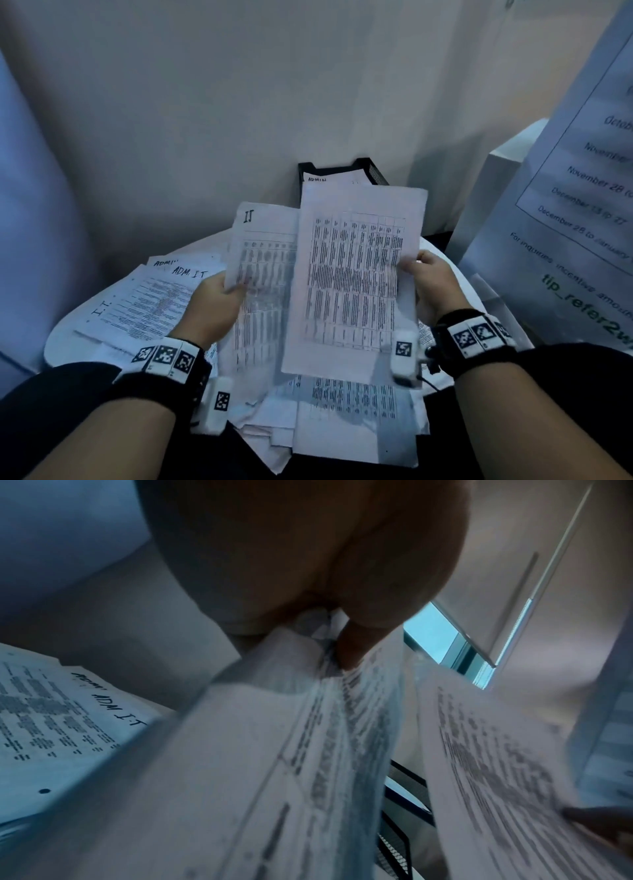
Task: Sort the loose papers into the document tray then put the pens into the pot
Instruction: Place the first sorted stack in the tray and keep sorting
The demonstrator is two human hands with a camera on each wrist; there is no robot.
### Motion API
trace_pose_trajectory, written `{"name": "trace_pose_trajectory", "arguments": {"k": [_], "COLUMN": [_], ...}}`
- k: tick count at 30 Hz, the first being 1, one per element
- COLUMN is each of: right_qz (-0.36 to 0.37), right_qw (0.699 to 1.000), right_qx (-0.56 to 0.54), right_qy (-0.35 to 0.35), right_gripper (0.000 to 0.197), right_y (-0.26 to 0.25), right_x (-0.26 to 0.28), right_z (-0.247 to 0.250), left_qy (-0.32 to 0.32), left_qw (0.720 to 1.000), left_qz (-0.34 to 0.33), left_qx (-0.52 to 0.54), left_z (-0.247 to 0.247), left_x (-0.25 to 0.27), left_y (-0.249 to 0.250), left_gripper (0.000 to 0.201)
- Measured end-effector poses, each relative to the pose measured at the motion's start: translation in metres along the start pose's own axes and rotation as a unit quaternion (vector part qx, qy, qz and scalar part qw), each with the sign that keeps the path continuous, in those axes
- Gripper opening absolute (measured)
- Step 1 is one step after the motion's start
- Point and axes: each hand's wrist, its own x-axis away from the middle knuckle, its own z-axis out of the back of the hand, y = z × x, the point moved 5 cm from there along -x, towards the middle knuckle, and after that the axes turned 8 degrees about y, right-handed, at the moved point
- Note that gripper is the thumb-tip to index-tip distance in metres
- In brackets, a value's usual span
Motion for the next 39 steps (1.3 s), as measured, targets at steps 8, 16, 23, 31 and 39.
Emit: {"name": "trace_pose_trajectory", "arguments": {"k": [8,16,23,31,39], "right_qz": [-0.077,-0.079,-0.113,-0.081,0.179], "right_qw": [0.996,0.995,0.915,0.922,0.966], "right_qx": [0.007,0.059,0.364,0.344,0.152], "right_qy": [-0.039,0.006,0.132,0.157,0.113], "right_gripper": [0.010,0.010,0.011,0.005,0.010], "right_y": [0.050,0.072,0.116,0.127,-0.003], "right_x": [0.024,0.016,-0.010,-0.007,0.009], "right_z": [-0.041,-0.035,0.050,0.042,0.016], "left_qy": [-0.082,-0.134,-0.053,0.008,0.051], "left_qw": [0.983,0.991,0.997,0.997,0.991], "left_qz": [0.047,0.000,0.034,0.068,0.070], "left_qx": [0.158,-0.017,-0.049,-0.031,-0.099], "left_z": [-0.017,-0.038,-0.026,-0.008,0.000], "left_x": [0.023,0.023,0.014,0.002,-0.001], "left_y": [0.022,0.015,0.003,-0.015,-0.016], "left_gripper": [0.031,0.009,0.023,0.018,0.018]}}
